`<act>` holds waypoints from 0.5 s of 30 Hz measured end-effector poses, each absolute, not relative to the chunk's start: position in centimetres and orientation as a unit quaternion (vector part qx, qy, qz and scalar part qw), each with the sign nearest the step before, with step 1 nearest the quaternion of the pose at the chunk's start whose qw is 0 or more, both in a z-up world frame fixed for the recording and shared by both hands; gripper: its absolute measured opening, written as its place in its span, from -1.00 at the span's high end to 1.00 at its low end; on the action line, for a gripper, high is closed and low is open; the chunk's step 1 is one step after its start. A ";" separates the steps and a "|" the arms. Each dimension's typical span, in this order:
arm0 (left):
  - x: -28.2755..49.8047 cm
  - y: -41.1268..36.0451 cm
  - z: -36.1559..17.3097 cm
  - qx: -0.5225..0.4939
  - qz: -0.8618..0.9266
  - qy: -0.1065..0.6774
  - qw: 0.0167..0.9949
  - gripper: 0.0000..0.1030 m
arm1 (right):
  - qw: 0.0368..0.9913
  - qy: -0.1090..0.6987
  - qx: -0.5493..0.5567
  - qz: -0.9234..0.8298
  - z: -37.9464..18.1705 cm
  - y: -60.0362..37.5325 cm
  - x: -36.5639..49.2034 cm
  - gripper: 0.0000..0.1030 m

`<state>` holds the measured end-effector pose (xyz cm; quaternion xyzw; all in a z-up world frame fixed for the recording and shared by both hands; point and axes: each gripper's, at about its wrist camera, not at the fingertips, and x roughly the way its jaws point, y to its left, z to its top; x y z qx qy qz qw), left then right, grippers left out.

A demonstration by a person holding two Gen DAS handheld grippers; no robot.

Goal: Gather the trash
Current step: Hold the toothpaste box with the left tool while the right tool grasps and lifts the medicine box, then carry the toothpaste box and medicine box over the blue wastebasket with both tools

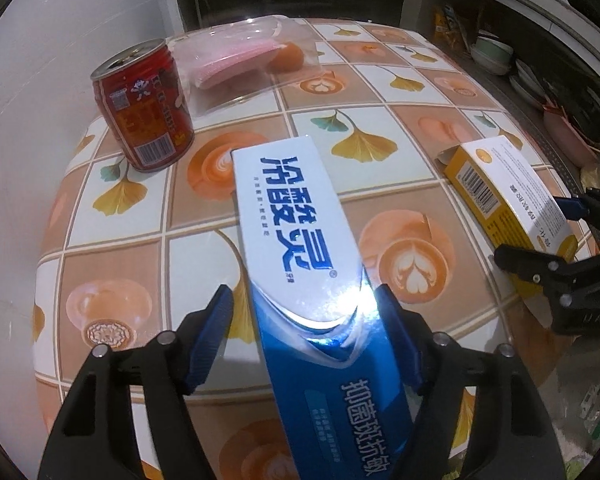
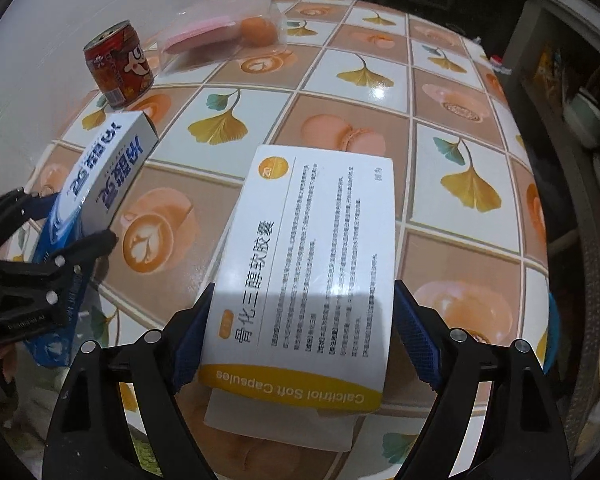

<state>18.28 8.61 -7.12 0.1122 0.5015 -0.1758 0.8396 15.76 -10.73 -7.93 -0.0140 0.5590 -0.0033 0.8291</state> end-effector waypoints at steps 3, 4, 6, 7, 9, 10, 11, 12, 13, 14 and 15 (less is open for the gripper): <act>18.2 8.5 -7.0 0.113 -0.174 0.501 0.840 -0.19 | 0.833 0.553 -0.010 -0.002 -7.9 -10.8 15.5 -0.39; 18.1 8.4 -6.9 0.113 -0.173 0.501 0.840 -0.15 | 0.833 0.553 -0.010 -0.003 -7.8 -10.8 15.4 -0.38; 18.1 8.2 -6.9 0.116 -0.173 0.500 0.841 -0.09 | 0.835 0.550 -0.006 -0.004 -7.8 -10.9 15.3 -0.37; 18.0 8.2 -6.8 0.117 -0.172 0.499 0.841 -0.08 | 0.835 0.550 -0.006 -0.004 -7.8 -11.0 15.2 -0.37; 17.9 8.2 -6.8 0.119 -0.171 0.498 0.842 -0.07 | 0.836 0.548 -0.004 -0.004 -7.8 -11.0 15.2 -0.36; 17.9 8.2 -6.8 0.118 -0.171 0.498 0.842 -0.05 | 0.837 0.548 -0.003 -0.004 -7.8 -11.0 15.1 -0.36; 17.9 8.2 -6.7 0.119 -0.171 0.498 0.842 -0.04 | 0.837 0.547 -0.001 -0.004 -7.8 -11.0 15.1 -0.36; 17.8 8.1 -6.7 0.119 -0.171 0.498 0.842 -0.03 | 0.838 0.546 0.001 -0.004 -7.8 -11.0 15.1 -0.36; 17.8 8.1 -6.7 0.120 -0.170 0.497 0.842 -0.01 | 0.838 0.546 0.003 -0.005 -7.8 -11.0 15.1 -0.36; 17.8 8.1 -6.6 0.120 -0.171 0.497 0.842 0.01 | 0.838 0.545 0.005 -0.005 -7.8 -11.0 15.0 -0.36; 17.8 8.1 -6.6 0.120 -0.171 0.496 0.843 0.02 | 0.839 0.545 0.006 -0.005 -7.7 -11.0 15.0 -0.36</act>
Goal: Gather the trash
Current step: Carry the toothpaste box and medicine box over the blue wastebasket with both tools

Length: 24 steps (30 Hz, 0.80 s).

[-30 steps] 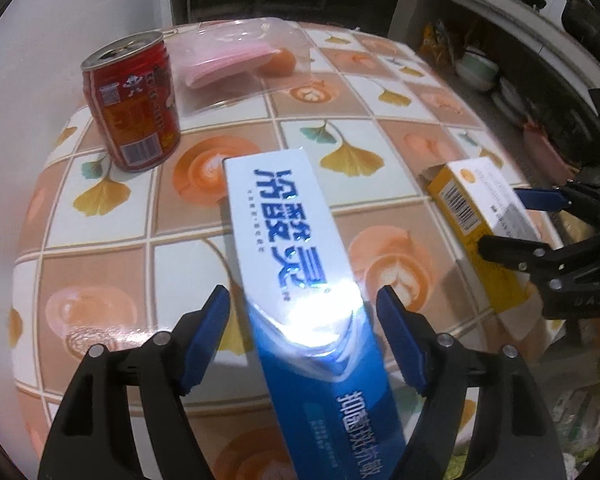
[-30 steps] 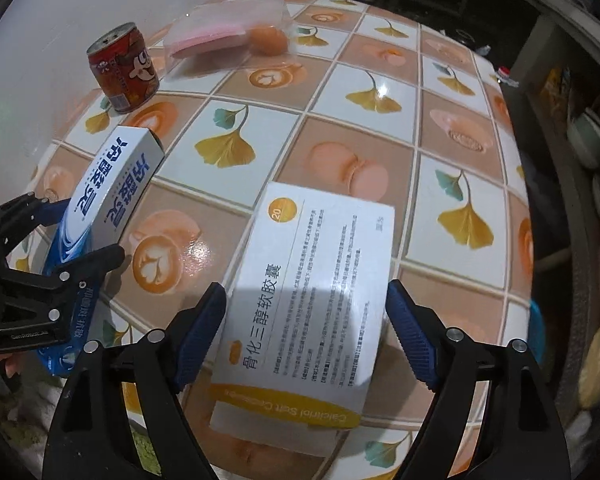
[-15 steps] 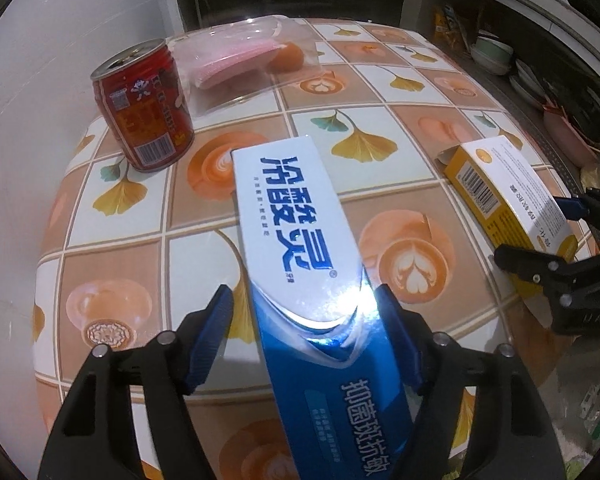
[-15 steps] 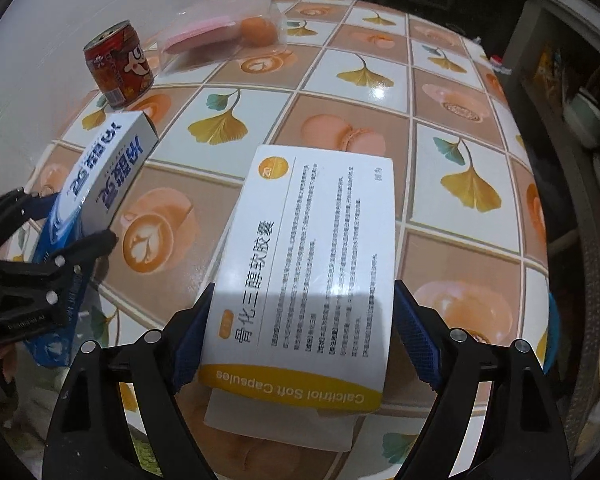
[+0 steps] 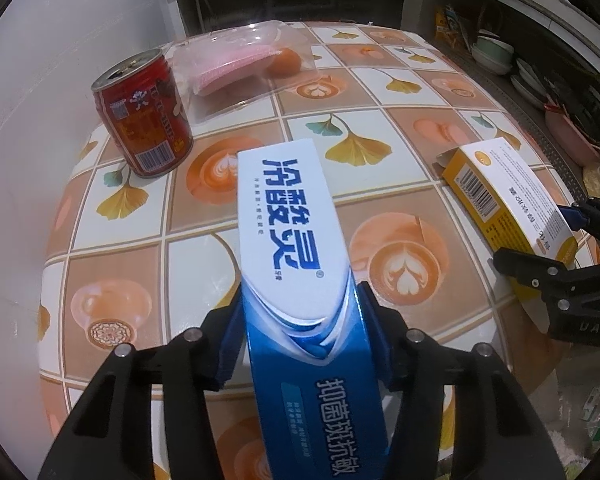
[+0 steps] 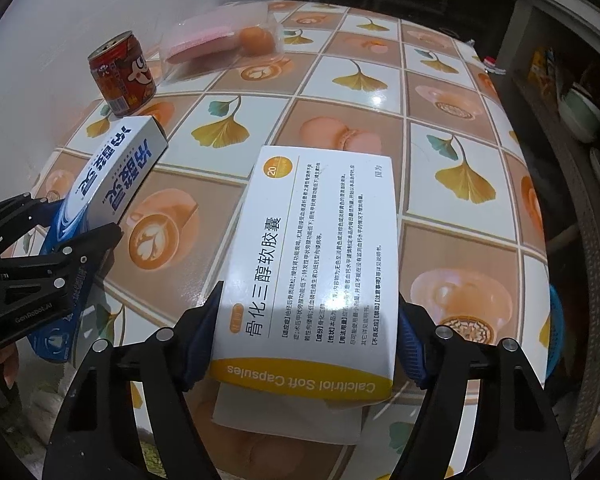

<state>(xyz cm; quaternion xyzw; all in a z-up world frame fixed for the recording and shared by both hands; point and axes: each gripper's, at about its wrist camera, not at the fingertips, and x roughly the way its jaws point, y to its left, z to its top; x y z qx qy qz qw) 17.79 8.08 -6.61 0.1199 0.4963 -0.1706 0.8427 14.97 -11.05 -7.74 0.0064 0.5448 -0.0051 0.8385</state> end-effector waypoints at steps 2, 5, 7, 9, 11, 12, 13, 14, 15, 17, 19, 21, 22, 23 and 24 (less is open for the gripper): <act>17.8 8.1 -6.6 0.119 -0.171 0.495 0.843 0.04 | 0.838 0.546 0.010 -0.006 -7.7 -11.1 15.0 -0.36; 17.7 8.1 -6.4 0.118 -0.171 0.492 0.845 0.07 | 0.839 0.544 0.013 -0.006 -7.6 -11.2 15.0 -0.36; 17.6 8.0 -6.3 0.118 -0.172 0.490 0.846 0.08 | 0.839 0.544 0.015 -0.007 -7.6 -11.3 14.9 -0.36; 17.5 8.0 -6.1 0.116 -0.174 0.487 0.848 0.09 | 0.839 0.544 0.017 -0.007 -7.6 -11.2 14.9 -0.36; 17.5 8.1 -5.9 0.112 -0.178 0.483 0.850 0.11 | 0.839 0.544 0.017 -0.007 -7.6 -11.2 14.9 -0.36; 17.4 8.2 -5.8 0.110 -0.179 0.483 0.850 0.11 | 0.839 0.544 0.017 -0.007 -7.7 -11.2 14.9 -0.36; 17.4 8.3 -5.7 0.104 -0.183 0.482 0.851 0.11 | 0.839 0.544 0.018 -0.007 -7.6 -11.2 14.9 -0.36; 17.4 8.5 -5.6 0.096 -0.187 0.481 0.851 0.12 | 0.839 0.544 0.019 -0.007 -7.6 -11.2 14.9 -0.36; 17.4 8.7 -5.6 0.087 -0.191 0.482 0.851 0.12 | 0.839 0.544 0.020 -0.007 -7.6 -11.2 14.9 -0.36; 17.4 9.1 -5.4 0.074 -0.196 0.481 0.851 0.12 | 0.839 0.544 0.022 -0.008 -7.5 -11.2 14.9 -0.36; 17.4 9.6 -5.2 0.058 -0.205 0.478 0.852 0.12 | 0.840 0.542 0.024 -0.010 -7.4 -11.2 14.8 -0.36; 17.5 10.0 -5.1 0.043 -0.212 0.482 0.849 0.12 | 0.841 0.541 0.027 -0.011 -7.4 -11.2 14.7 -0.36; 17.6 10.1 -5.1 0.038 -0.214 0.482 0.848 0.12 | 0.841 0.540 0.029 -0.013 -7.4 -11.3 14.6 -0.36; 17.6 10.2 -5.0 0.032 -0.219 0.482 0.848 0.13 | 0.841 0.540 0.033 -0.014 -7.5 -11.3 14.5 -0.35; 17.6 10.2 -4.9 0.031 -0.220 0.481 0.848 0.13 | 0.841 0.539 0.035 -0.014 -7.5 -11.4 14.4 -0.35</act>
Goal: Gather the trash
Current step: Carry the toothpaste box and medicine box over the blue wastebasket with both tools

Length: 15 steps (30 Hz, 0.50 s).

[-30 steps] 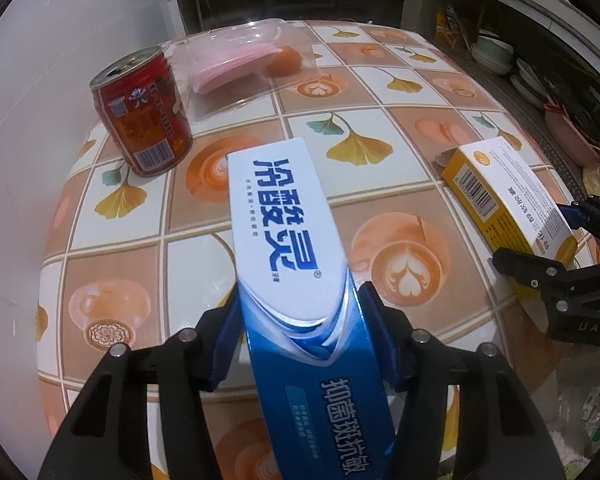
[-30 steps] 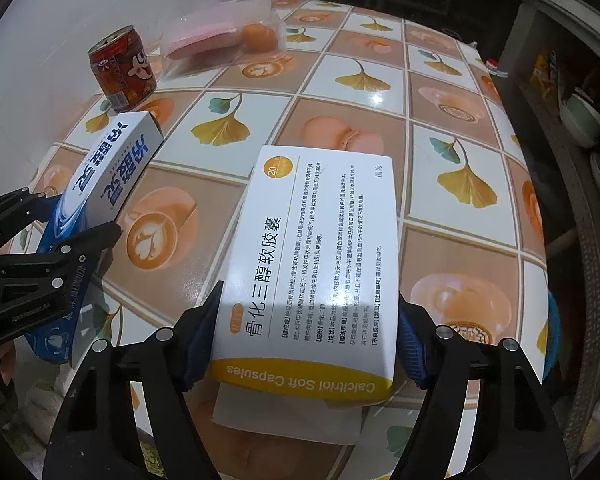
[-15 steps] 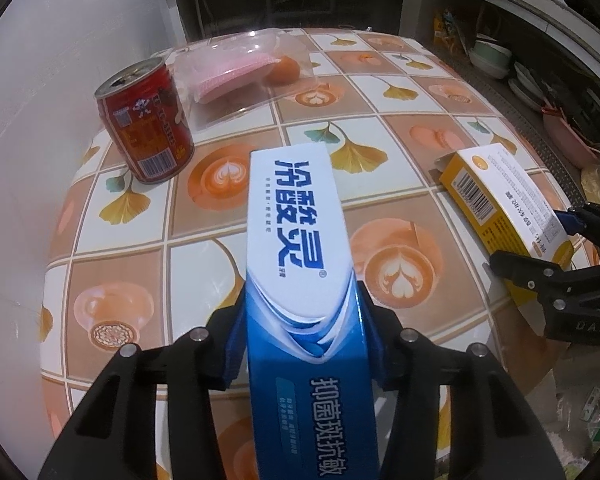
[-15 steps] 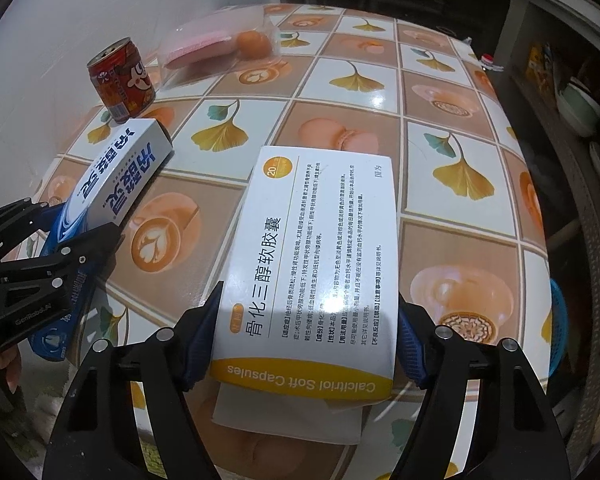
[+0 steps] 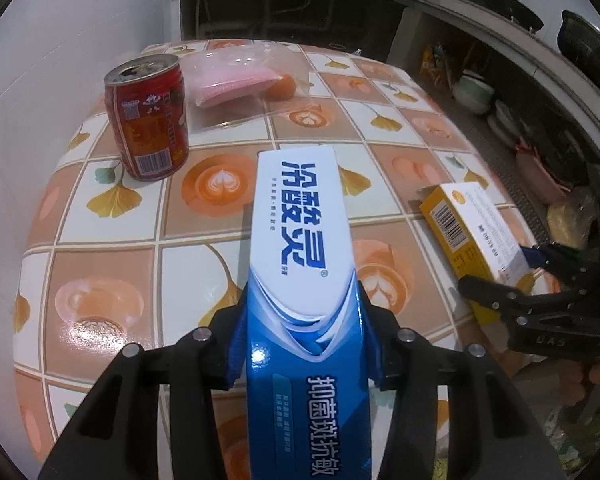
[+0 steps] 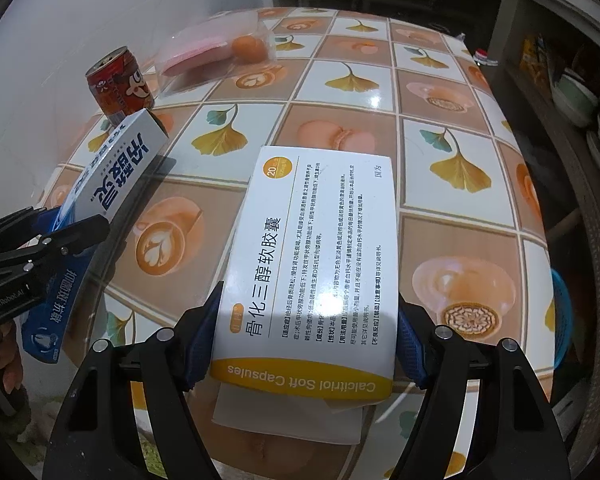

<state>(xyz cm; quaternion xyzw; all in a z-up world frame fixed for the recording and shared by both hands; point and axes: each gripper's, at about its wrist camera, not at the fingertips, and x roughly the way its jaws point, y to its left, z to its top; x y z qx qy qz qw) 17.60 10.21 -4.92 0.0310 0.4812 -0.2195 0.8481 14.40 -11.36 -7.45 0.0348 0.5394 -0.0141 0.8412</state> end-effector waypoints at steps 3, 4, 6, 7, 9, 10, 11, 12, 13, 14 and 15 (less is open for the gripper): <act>17.5 10.1 -4.5 0.029 -0.225 0.477 0.849 0.13 | 0.844 0.535 0.044 -0.015 -7.3 -11.6 14.1 -0.35; 17.5 10.0 -4.3 0.027 -0.228 0.475 0.849 0.13 | 0.845 0.533 0.048 -0.015 -7.2 -11.7 14.0 -0.35; 17.5 9.7 -3.8 0.027 -0.233 0.472 0.850 0.13 | 0.848 0.527 0.056 -0.012 -6.9 -11.9 13.8 -0.35; 17.4 9.4 -3.5 0.028 -0.235 0.468 0.851 0.13 | 0.850 0.523 0.059 -0.010 -6.7 -12.1 13.7 -0.35; 17.1 8.9 -2.8 0.032 -0.239 0.462 0.854 0.13 | 0.854 0.516 0.064 -0.008 -6.2 -12.4 13.5 -0.35; 16.9 8.5 -2.4 0.034 -0.243 0.458 0.855 0.13 | 0.856 0.512 0.066 -0.007 -6.0 -12.5 13.3 -0.35; 16.8 8.2 -2.2 0.036 -0.246 0.455 0.855 0.13 | 0.859 0.507 0.069 -0.007 -5.7 -12.7 13.1 -0.35; 16.7 7.8 -1.8 0.038 -0.250 0.452 0.855 0.13 | 0.862 0.502 0.073 -0.007 -5.4 -12.9 12.9 -0.35; 16.6 7.4 -1.5 0.040 -0.254 0.449 0.856 0.13 | 0.864 0.498 0.077 -0.007 -5.2 -13.1 12.8 -0.35; 16.4 6.8 -1.0 0.043 -0.261 0.443 0.856 0.13 | 0.866 0.492 0.083 -0.009 -4.9 -13.5 12.5 -0.35; 16.3 6.3 -0.5 0.046 -0.268 0.438 0.857 0.13 | 0.869 0.488 0.088 -0.011 -4.6 -13.9 12.2 -0.35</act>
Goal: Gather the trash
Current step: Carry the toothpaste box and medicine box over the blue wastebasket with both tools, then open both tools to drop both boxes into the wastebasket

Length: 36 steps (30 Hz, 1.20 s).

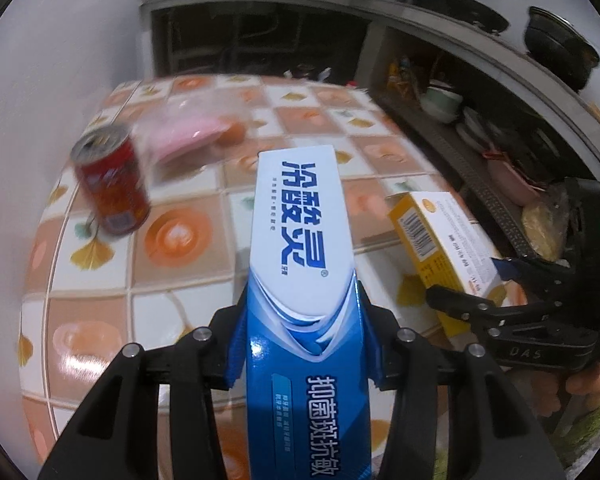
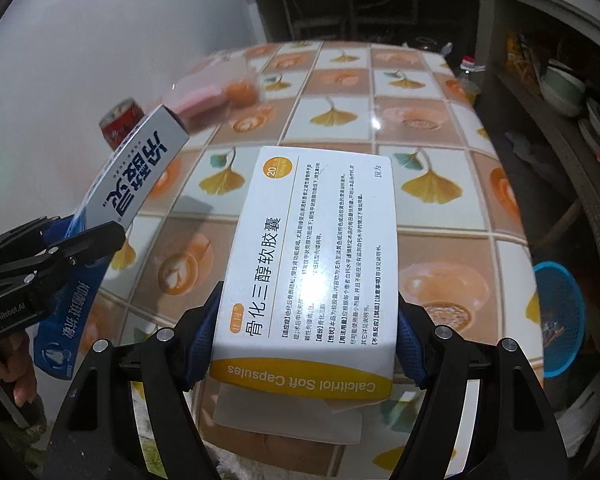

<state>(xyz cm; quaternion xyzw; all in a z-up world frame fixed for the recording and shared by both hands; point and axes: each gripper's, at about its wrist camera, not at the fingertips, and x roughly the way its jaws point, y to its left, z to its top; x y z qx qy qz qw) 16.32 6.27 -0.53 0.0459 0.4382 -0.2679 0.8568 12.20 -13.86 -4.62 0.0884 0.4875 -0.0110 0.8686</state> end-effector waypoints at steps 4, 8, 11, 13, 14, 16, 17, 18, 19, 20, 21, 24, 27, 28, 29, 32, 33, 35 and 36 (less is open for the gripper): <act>16.2 3.3 0.9 0.057 -0.305 0.425 0.850 0.13 | 0.880 0.459 0.121 -0.028 -3.1 -16.1 10.5 -0.36; 16.6 -1.7 2.3 0.063 -0.368 0.422 0.826 0.13 | 0.889 0.427 0.154 -0.063 -1.4 -19.6 8.3 -0.35; 16.7 -6.5 3.2 0.080 -0.412 0.417 0.806 0.13 | 0.892 0.399 0.186 -0.105 -0.1 -23.5 5.6 -0.36; 16.9 -9.9 3.5 0.089 -0.441 0.418 0.789 0.13 | 0.890 0.382 0.205 -0.140 0.5 -26.3 3.7 -0.36; 16.9 -11.3 3.6 0.090 -0.452 0.421 0.781 0.13 | 0.888 0.377 0.212 -0.155 0.6 -27.5 2.9 -0.36; 17.2 -15.5 3.5 0.092 -0.483 0.438 0.753 0.13 | 0.880 0.366 0.235 -0.193 0.4 -30.3 0.7 -0.36; 17.3 -17.3 3.3 0.093 -0.496 0.445 0.740 0.13 | 0.870 0.361 0.258 -0.215 0.0 -32.5 -0.7 -0.36; 17.3 -19.3 2.9 0.096 -0.505 0.456 0.727 0.13 | 0.863 0.359 0.273 -0.227 -0.5 -33.7 -1.5 -0.36; 17.4 -21.3 2.5 0.101 -0.512 0.467 0.714 0.13 | 0.854 0.358 0.292 -0.239 -1.1 -35.1 -2.4 -0.36; 17.4 -23.3 1.9 0.106 -0.520 0.478 0.700 0.13 | 0.842 0.357 0.314 -0.255 -2.0 -37.0 -3.5 -0.36; 17.6 -25.0 1.3 0.110 -0.525 0.491 0.686 0.13 | 0.830 0.360 0.328 -0.271 -3.0 -38.4 -4.3 -0.36; 17.8 -30.4 -1.7 0.131 -0.529 0.538 0.642 0.13 | 0.795 0.378 0.361 -0.308 -6.5 -41.9 -5.7 -0.36; 18.0 -36.2 -5.6 0.164 -0.516 0.583 0.605 0.13 | 0.760 0.399 0.395 -0.328 -10.8 -45.0 -6.5 -0.36; 18.0 -38.0 -7.0 0.172 -0.511 0.598 0.593 0.13 | 0.753 0.404 0.402 -0.330 -11.9 -45.6 -6.5 -0.36; 18.0 -39.2 -8.1 0.177 -0.508 0.608 0.584 0.13 | 0.741 0.412 0.413 -0.333 -13.5 -46.6 -6.4 -0.36; 18.6 -43.5 -12.8 0.200 -0.475 0.648 0.560 0.13 | 0.717 0.429 0.433 -0.339 -17.1 -48.9 -5.8 -0.36; 18.6 -44.5 -14.0 0.208 -0.466 0.655 0.557 0.12 | 0.709 0.436 0.435 -0.343 -18.2 -49.5 -5.3 -0.36; 18.8 -46.7 -16.6 0.229 -0.447 0.665 0.553 0.12 | 0.697 0.448 0.439 -0.347 -20.1 -51.0 -4.3 -0.36; 19.0 -47.9 -18.0 0.238 -0.438 0.670 0.550 0.12 | 0.693 0.454 0.437 -0.350 -20.8 -51.7 -3.6 -0.36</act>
